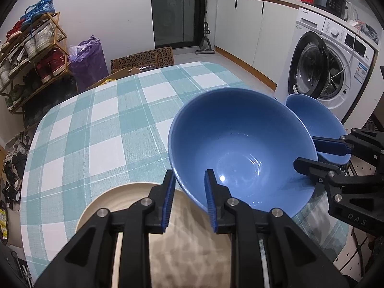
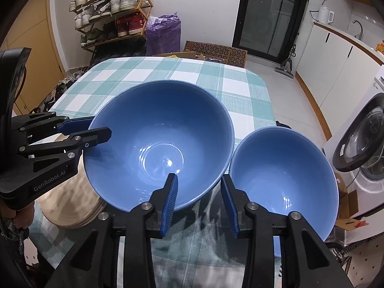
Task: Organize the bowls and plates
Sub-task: 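Lower the blue bowl onto the cloth beside the other blue bowl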
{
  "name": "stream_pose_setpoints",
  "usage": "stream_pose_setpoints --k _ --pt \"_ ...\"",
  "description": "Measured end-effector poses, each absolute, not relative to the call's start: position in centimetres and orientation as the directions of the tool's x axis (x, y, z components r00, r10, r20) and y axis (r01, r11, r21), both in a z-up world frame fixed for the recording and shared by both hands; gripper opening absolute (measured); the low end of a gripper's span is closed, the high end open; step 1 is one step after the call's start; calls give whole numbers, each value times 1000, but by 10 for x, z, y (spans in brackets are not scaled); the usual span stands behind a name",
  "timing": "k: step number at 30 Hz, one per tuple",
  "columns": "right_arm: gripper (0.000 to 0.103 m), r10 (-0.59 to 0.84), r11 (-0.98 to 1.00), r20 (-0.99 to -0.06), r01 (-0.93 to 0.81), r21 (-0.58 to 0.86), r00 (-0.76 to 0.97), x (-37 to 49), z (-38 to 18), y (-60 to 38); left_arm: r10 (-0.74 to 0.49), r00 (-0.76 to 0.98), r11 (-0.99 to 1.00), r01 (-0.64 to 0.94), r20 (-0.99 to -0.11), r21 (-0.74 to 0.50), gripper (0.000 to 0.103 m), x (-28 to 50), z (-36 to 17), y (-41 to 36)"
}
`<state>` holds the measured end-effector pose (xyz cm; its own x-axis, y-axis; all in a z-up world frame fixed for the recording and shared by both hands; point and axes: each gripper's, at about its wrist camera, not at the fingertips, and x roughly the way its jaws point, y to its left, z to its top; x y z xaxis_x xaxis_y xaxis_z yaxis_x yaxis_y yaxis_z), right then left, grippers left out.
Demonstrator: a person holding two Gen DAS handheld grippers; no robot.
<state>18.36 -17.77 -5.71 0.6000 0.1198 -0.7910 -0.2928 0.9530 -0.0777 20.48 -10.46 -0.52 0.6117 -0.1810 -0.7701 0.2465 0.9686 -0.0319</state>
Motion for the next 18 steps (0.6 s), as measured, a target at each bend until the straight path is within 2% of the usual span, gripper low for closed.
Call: stream_pose_setpoints --k 9,16,17,18 --pt "43 127 953 -789 -295 -72 602 183 -57 -178 -194 602 965 261 -774 -38 30 204 -7 -106" --pt "46 146 949 -778 -310 -65 611 181 -54 -175 -203 598 962 268 -776 -46 31 202 -6 -105" --pt "47 146 949 -777 -308 -65 613 181 -53 -175 -205 598 962 268 -775 -48 34 201 -6 -105" --pt "48 149 949 -775 -309 -63 614 180 -52 -175 -208 601 961 271 -772 -49 41 200 -5 -105"
